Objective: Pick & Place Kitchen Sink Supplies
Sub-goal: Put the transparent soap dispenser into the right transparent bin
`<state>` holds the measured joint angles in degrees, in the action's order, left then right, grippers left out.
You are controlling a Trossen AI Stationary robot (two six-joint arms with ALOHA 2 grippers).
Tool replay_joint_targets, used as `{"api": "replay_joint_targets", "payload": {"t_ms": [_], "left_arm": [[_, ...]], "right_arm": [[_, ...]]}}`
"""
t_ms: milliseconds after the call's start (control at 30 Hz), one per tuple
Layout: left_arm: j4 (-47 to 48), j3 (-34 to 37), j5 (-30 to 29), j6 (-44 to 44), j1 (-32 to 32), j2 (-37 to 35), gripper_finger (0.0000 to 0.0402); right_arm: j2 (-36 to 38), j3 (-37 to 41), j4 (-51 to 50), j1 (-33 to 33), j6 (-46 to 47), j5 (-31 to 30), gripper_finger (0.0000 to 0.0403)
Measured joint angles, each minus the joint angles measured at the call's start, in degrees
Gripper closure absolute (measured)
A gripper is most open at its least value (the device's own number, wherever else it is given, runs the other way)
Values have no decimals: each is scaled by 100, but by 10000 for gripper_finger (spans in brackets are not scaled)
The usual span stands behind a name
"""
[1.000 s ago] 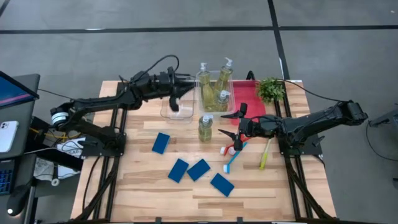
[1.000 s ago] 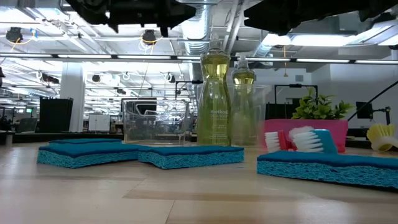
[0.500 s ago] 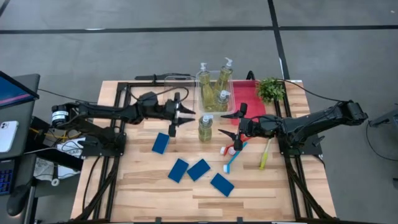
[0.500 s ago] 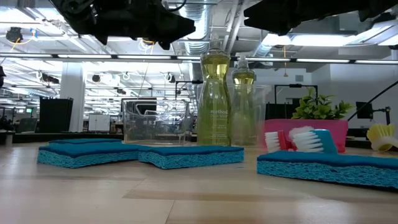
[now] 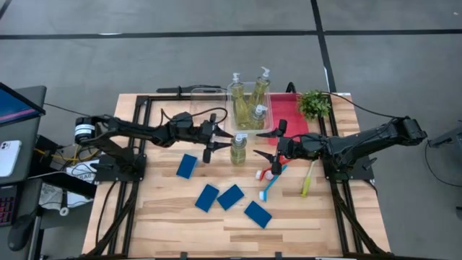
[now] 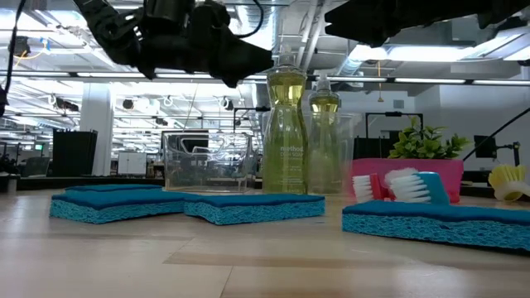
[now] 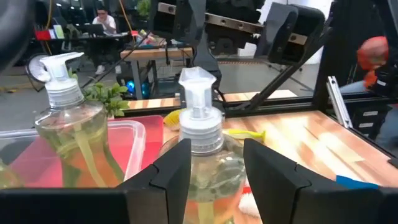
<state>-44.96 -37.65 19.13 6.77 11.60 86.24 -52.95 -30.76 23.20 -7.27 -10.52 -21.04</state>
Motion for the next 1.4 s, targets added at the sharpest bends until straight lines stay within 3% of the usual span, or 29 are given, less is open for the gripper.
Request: {"api": "replay_joint_targets", "payload": {"t_ms": [167, 567, 700, 1400], "left_arm": [[-225, -2, -274, 30, 0, 57, 249], [-308, -227, -318, -139, -157, 55, 245], [-159, -251, -694, -153, -131, 55, 245], [-147, -619, -649, -328, -179, 507, 245]], "right_arm": [[0, 0, 0, 0, 0, 0, 143], [0, 0, 0, 0, 0, 0, 143], [0, 0, 0, 0, 0, 0, 143], [-2, 0, 168, 4, -3, 1, 143]]}}
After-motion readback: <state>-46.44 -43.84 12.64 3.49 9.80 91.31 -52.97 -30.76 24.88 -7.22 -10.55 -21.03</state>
